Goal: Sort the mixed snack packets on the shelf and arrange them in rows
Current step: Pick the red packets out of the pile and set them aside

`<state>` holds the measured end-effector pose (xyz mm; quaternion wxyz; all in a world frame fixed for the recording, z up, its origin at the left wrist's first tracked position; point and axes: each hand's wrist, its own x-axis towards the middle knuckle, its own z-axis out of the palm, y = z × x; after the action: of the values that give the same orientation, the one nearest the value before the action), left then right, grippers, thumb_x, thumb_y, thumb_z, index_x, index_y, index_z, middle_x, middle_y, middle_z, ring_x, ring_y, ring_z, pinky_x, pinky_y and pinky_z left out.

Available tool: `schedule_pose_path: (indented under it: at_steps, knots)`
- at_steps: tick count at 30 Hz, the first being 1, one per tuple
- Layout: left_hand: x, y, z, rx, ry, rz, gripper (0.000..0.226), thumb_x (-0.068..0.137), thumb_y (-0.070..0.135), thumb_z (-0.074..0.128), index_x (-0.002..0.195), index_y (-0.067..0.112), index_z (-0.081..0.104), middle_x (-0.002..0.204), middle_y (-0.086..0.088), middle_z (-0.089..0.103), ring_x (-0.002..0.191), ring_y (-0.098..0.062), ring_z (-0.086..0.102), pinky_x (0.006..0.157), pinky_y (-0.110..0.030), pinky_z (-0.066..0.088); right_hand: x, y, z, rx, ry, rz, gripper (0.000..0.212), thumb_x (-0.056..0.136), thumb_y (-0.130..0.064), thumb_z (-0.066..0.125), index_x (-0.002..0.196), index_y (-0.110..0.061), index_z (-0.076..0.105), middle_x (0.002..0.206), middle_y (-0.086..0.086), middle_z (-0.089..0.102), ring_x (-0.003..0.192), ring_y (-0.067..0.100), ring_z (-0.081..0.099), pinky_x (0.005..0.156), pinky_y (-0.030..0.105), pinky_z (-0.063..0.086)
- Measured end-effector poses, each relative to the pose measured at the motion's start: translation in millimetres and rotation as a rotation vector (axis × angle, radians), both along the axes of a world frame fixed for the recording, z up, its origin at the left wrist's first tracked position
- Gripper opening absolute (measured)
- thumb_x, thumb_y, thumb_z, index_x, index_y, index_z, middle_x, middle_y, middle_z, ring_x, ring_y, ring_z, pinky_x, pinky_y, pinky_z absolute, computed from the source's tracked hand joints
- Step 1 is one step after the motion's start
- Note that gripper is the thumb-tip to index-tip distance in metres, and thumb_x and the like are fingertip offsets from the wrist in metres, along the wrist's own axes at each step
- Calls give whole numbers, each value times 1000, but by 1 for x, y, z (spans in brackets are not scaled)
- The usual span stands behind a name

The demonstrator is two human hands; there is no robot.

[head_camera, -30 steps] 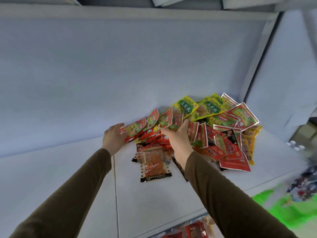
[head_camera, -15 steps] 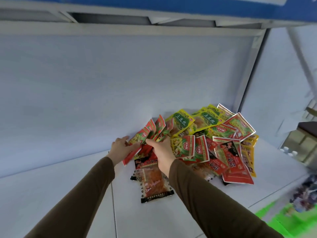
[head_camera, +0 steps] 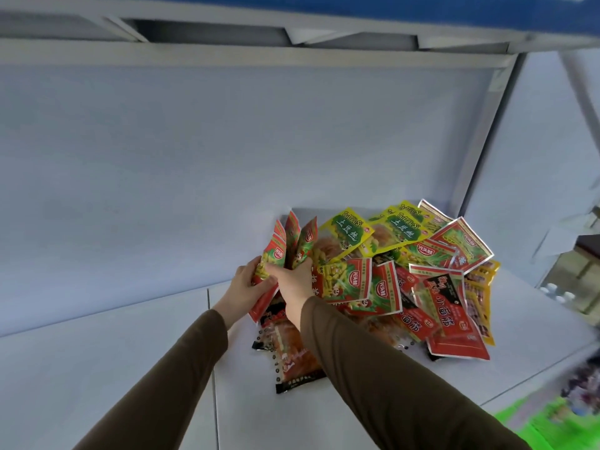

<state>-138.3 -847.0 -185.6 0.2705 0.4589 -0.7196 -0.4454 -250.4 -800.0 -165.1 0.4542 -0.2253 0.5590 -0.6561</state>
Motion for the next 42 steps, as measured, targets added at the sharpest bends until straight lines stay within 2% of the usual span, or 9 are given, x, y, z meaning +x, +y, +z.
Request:
schedule_pose_path:
  at_steps: [5, 9, 11, 14, 17, 22, 29, 36, 42]
  knots:
    - [9, 10, 0, -13, 72, 27, 69, 95, 44, 66, 155, 31, 36, 134, -4, 42, 120, -24, 56, 103, -41, 53, -2, -2, 1, -65, 184, -70, 13, 95, -19, 68, 107, -14, 64, 101, 6, 72, 94, 25, 71, 75, 33, 58]
    - [18, 20, 8, -24, 243, 69, 54, 87, 52, 62, 137, 34, 49, 130, -1, 47, 119, -22, 61, 71, -17, 57, -14, 2, 6, -85, 291, -41, 20, 100, -33, 61, 110, -17, 66, 103, 6, 74, 89, 25, 74, 83, 47, 61]
    - [21, 21, 14, -134, 187, 110, 54, 87, 47, 68, 135, 32, 47, 136, 0, 43, 122, -20, 55, 77, -19, 56, -21, 7, 9, -70, 300, -21, 25, 99, -39, 61, 105, -16, 66, 98, 6, 74, 83, 24, 75, 81, 49, 62]
    - [23, 21, 31, -109, 232, 99, 90, 79, 39, 79, 152, 32, 27, 148, 11, 31, 117, -5, 48, 69, -4, 49, -32, 15, 18, -116, 267, 67, 22, 98, -41, 63, 98, -20, 67, 92, 2, 77, 81, 25, 77, 78, 47, 63]
    - [25, 24, 55, 31, 309, -48, 113, 76, 35, 85, 160, 38, 9, 153, 14, 38, 119, -16, 62, 74, -21, 61, -41, 26, 32, -147, 235, 237, 24, 95, -44, 67, 106, -21, 68, 97, 0, 78, 85, 24, 77, 78, 45, 63]
    - [14, 55, 76, 199, 402, -121, 121, 41, 69, 94, 143, 34, 39, 123, -1, 72, 105, -26, 75, 80, -37, 63, -45, 45, 45, -193, 237, 236, 24, 94, -44, 68, 110, -25, 68, 99, -1, 78, 85, 22, 77, 68, 34, 62]
    - [3, 88, 53, 466, 538, -164, 82, 65, 40, 93, 136, 25, 55, 120, -11, 75, 107, -35, 74, 78, -39, 62, -34, 74, 35, -216, 321, 122, 9, 96, -45, 66, 102, -46, 59, 95, -17, 74, 84, 5, 75, 62, 20, 59]
    - [15, 92, 39, 479, 481, -107, 60, 73, 29, 83, 129, 23, 62, 115, -10, 77, 100, -34, 76, 71, -38, 63, -42, 116, 23, -77, 133, 157, 43, 93, -54, 63, 126, -28, 55, 117, -8, 69, 103, 10, 70, 76, 27, 58]
    - [28, 87, 31, 469, 503, -32, 56, 76, 31, 89, 125, 25, 63, 107, -6, 79, 91, -31, 78, 63, -37, 63, -49, 160, -1, 86, -296, 5, 41, 92, -26, 73, 126, -10, 57, 115, 6, 65, 109, 20, 63, 105, 40, 49]
